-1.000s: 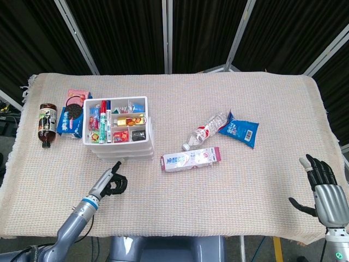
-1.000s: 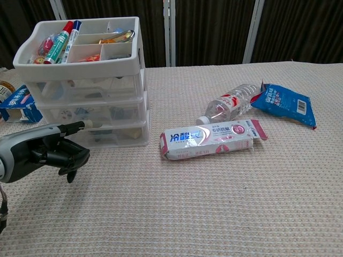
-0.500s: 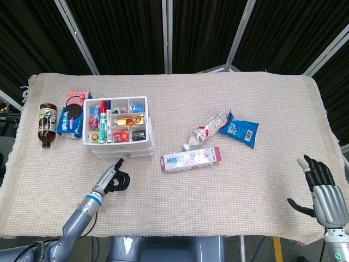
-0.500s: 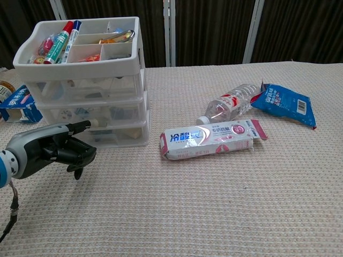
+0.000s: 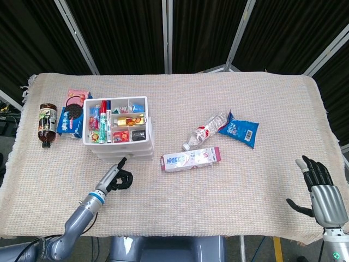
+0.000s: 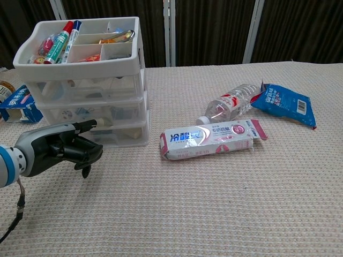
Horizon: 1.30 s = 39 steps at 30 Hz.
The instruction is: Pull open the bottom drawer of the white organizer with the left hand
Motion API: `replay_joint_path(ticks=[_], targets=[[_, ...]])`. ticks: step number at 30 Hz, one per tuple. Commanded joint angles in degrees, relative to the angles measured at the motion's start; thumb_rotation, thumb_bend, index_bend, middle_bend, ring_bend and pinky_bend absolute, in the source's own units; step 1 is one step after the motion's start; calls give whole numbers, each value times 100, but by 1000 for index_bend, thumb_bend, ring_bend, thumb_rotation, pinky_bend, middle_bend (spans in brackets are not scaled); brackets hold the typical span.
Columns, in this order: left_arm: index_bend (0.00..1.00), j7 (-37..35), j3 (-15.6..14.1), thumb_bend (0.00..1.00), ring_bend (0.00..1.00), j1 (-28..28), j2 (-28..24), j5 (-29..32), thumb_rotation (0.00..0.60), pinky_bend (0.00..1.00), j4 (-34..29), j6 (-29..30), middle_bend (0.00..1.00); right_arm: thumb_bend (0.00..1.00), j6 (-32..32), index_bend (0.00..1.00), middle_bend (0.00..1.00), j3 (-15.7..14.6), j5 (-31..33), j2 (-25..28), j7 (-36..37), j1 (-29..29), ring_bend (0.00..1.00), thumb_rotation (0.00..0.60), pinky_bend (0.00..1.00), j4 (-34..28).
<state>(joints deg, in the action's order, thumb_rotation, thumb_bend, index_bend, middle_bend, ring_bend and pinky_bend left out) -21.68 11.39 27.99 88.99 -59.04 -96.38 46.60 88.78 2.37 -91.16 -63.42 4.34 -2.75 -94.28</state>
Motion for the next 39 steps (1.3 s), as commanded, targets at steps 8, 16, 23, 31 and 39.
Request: replay_joint_path(ticks=[8, 16, 23, 31, 39], targets=[[0, -593, 40, 649, 780, -51, 28, -314, 600, 611, 143, -212, 756, 57, 2, 0, 0, -2, 1, -8, -11, 2, 0, 600, 0, -2], [11, -928, -44, 649, 780, -133, 28, -695, 600, 611, 214, -190, 756, 56, -11, 0, 0, -29, -30, -22, -48, 3, 0, 600, 0, -8], [60, -1198, -199, 649, 780, -241, -13, -1038, 600, 611, 220, -109, 756, 56, 15, 0, 0, -33, -44, -17, -59, 15, 0, 600, 0, -26], [72, -1500, -482, 649, 780, -408, -102, -1455, 600, 611, 290, 54, 756, 56, 20, 0, 0, -46, -71, -24, -83, 17, 0, 600, 0, -33], [72, -1614, -670, 649, 780, -566, -139, -1752, 600, 611, 352, 360, 756, 55, 13, 0, 0, -51, -72, -36, -118, 18, 0, 600, 0, -39]])
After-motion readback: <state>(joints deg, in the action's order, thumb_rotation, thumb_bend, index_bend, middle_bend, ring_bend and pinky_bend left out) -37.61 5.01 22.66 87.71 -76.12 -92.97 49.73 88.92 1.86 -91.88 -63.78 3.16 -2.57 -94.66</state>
